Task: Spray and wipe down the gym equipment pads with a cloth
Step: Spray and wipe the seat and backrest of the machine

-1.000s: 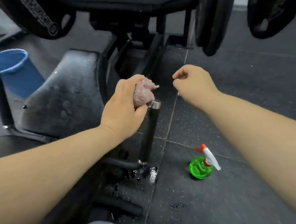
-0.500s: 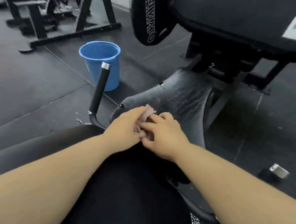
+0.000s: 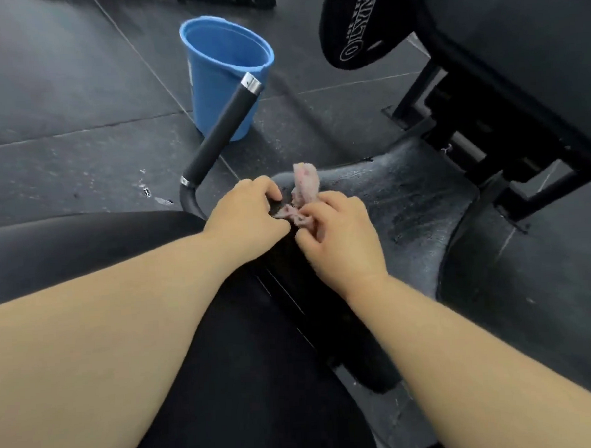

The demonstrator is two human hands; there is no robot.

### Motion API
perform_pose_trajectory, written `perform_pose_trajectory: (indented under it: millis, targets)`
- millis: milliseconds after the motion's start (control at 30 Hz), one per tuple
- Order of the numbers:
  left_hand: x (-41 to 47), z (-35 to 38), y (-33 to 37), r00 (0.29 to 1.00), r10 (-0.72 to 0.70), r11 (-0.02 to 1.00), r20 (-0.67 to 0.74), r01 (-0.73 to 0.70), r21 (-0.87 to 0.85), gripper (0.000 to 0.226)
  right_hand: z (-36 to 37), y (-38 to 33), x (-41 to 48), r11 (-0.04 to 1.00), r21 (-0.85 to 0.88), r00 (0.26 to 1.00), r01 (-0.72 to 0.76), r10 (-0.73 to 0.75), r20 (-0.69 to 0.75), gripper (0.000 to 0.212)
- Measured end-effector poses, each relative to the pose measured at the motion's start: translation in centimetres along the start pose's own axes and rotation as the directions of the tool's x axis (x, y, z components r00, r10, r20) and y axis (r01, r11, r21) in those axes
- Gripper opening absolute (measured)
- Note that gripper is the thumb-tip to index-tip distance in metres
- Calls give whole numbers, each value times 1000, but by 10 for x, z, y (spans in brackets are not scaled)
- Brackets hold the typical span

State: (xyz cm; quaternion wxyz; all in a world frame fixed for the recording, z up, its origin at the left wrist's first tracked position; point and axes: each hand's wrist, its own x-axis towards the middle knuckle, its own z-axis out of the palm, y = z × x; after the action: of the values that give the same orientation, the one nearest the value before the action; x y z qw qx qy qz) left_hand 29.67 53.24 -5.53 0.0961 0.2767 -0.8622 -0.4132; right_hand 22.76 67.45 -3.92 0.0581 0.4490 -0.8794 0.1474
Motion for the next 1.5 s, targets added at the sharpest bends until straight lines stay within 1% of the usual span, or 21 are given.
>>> perform_pose_trajectory:
  millis: [67,100,167,200,267,333,400,533,700,767,833,933,967,1033,1100,1167,1233,1333,1400,1467,1500]
  targets:
    - [2,-2,-1,1000,-30,997,9,30,-68,27,-18,25,8,985,-120,992,126,-125,18,20]
    - [4,-2,-2,999,-39,995,17,41,-86,27,-28,41,21,978,-177,994,108,-110,-2,16]
    - [3,-1,-2,999,-46,994,25,49,-96,27,-46,65,46,976,-196,988,-90,62,-143,6]
    - [2,0,-3,999,-49,994,20,51,-98,27,-47,73,58,974,-118,964,-194,168,-206,12]
    - [1,1,-2,999,-51,994,18,52,-100,27,-38,65,70,967,-15,934,-253,241,-263,39]
    - [1,1,0,998,-61,991,19,62,-114,28,-21,49,67,989,-68,969,-132,114,-219,53]
    - [0,1,1,998,-63,992,16,64,-108,29,-12,44,57,991,-120,991,64,-77,-106,47]
    - [-1,1,2,998,-54,994,13,55,-91,31,-51,76,65,957,-205,979,205,-203,33,40]
    - [-2,1,2,999,-32,997,4,32,-74,32,-50,78,73,978,-107,961,-179,151,-230,40]
    - [-3,2,4,1000,-25,998,7,26,-53,33,-20,45,45,992,-82,981,-97,81,-178,43]
    - [-4,2,5,1000,3,1000,0,-3,-26,33,-3,29,9,995,-46,990,94,-98,-103,41]
    - [-7,6,8,993,119,992,25,-119,33,35,-17,56,-6,942,-116,947,315,-320,-20,43]
    - [-9,8,9,986,164,985,39,-166,54,38,-23,72,-1,951,-142,957,275,-285,-58,42]
    - [-12,13,13,963,260,958,73,-267,108,46,-34,89,10,993,-117,982,-34,12,-189,45]
    - [-15,19,13,921,377,907,94,-388,163,58,-28,73,11,965,6,925,-261,252,-285,50]
    - [-18,26,16,875,457,848,157,-482,220,68,-16,50,-10,985,57,936,-165,174,-306,50]
    - [-20,30,14,865,470,828,178,-501,252,78,-5,44,-44,998,49,967,28,-15,-255,46]
    - [-21,30,18,866,434,816,250,-495,299,94,-23,78,-55,984,-97,966,153,-169,-196,43]
    - [-20,30,22,865,398,811,305,-487,324,96,-44,108,-39,993,-76,958,-95,70,-277,47]
    - [-22,31,26,875,358,800,327,-468,376,99,-66,125,-23,904,160,838,-397,429,-338,56]
    - [-23,32,28,878,344,782,332,-464,416,102,-71,125,-20,836,313,766,-451,542,-344,56]
